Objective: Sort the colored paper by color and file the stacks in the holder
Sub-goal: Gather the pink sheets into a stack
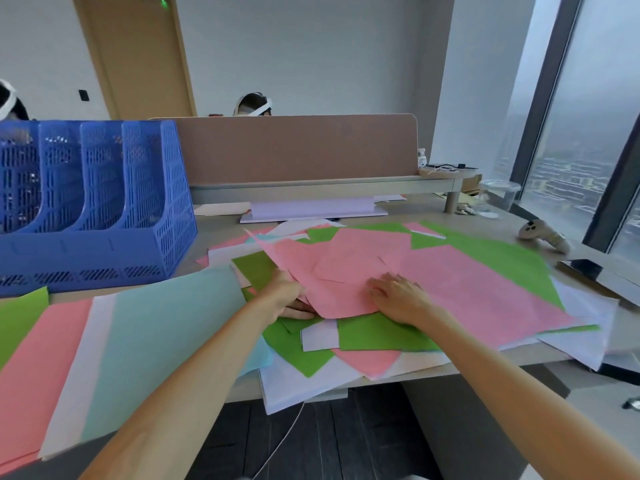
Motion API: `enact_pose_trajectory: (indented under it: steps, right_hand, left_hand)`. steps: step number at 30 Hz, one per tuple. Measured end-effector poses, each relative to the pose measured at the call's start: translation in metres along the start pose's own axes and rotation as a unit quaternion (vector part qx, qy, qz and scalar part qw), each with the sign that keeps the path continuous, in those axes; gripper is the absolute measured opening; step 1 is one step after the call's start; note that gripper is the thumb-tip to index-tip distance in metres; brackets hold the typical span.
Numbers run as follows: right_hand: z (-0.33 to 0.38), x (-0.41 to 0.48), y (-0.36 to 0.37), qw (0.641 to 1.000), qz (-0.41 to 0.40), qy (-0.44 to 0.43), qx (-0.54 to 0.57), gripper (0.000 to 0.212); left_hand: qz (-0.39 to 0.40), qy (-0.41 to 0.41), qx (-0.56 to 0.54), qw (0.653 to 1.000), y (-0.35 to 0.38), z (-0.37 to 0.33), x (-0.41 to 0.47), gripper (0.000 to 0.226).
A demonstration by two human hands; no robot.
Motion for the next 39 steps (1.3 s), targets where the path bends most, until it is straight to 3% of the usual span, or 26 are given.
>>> enact_pose_trajectory:
  steps: [3, 7, 9, 11, 13, 17, 21, 24, 26, 29, 32, 39]
  right_hand:
    - [0.007, -0.007, 0.002, 0.998, 0.023, -0.060, 0.027, 0.040]
    - [0.015, -0.022, -0.007, 0.986, 0.068, -0.105, 0.109, 0.047]
    - [0.012, -0.026, -0.013, 0.988, 0.038, -0.073, 0.134, 0.053]
    - [0.006, -0.027, -0.018, 0.997, -0.003, -0.018, 0.081, 0.056]
    - [0.002, -0.027, -0.019, 0.999, 0.012, 0.026, 0.042, 0.059]
    - [0.008, -0.022, -0.018, 0.997, 0.036, 0.062, 0.037, 0.063]
    - [0.037, -0.004, -0.015, 0.997, 0.033, 0.055, 0.036, 0.082]
    - [0.062, 0.011, -0.012, 0.990, 0.034, 0.022, 0.138, 0.061]
    - [0.064, 0.012, -0.013, 0.974, -0.018, 0.000, 0.228, 0.050]
    - [0.045, 0.008, -0.013, 0.988, -0.071, 0.029, 0.134, 0.047]
    - [0.033, 0.000, -0.005, 0.996, -0.001, 0.069, 0.050, 0.044]
    - [0.058, 0.004, -0.015, 0.974, 0.013, 0.035, 0.222, 0.040]
  left_hand:
    - [0.018, -0.010, -0.008, 1.000, -0.005, 0.000, 0.000, 0.026]
    - [0.007, -0.047, -0.107, 0.993, -0.010, -0.001, -0.001, 0.018]
    - [-0.024, -0.051, -0.131, 0.990, -0.008, 0.001, 0.005, 0.027]
    - [-0.054, -0.041, -0.117, 0.991, -0.003, 0.003, 0.009, 0.034]
    - [-0.068, -0.032, -0.100, 0.992, 0.002, 0.004, 0.010, 0.038]
    - [-0.024, -0.030, -0.098, 0.994, 0.001, 0.007, 0.013, 0.050]
    - [0.056, -0.045, -0.036, 0.997, -0.007, 0.004, 0.004, 0.038]
    - [0.094, -0.048, -0.001, 0.994, -0.017, 0.005, 0.001, 0.037]
    - [0.104, -0.051, 0.014, 0.993, -0.024, 0.007, 0.000, 0.038]
    - [0.111, -0.035, 0.040, 0.992, -0.028, 0.005, -0.002, 0.034]
    - [0.090, -0.030, 0.018, 0.995, -0.024, 0.000, -0.001, 0.033]
    - [-0.008, 0.012, 0.085, 0.996, -0.001, -0.007, 0.005, 0.047]
Point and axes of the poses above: each hand's wrist, its own x-axis towards the middle knuckle, its own y-axis out of the palm, z = x × y, the point moved 1 cm from there along x, towards the middle knuckle, and after that the axes turned 12 degrees about x, right-handed, at the moved point
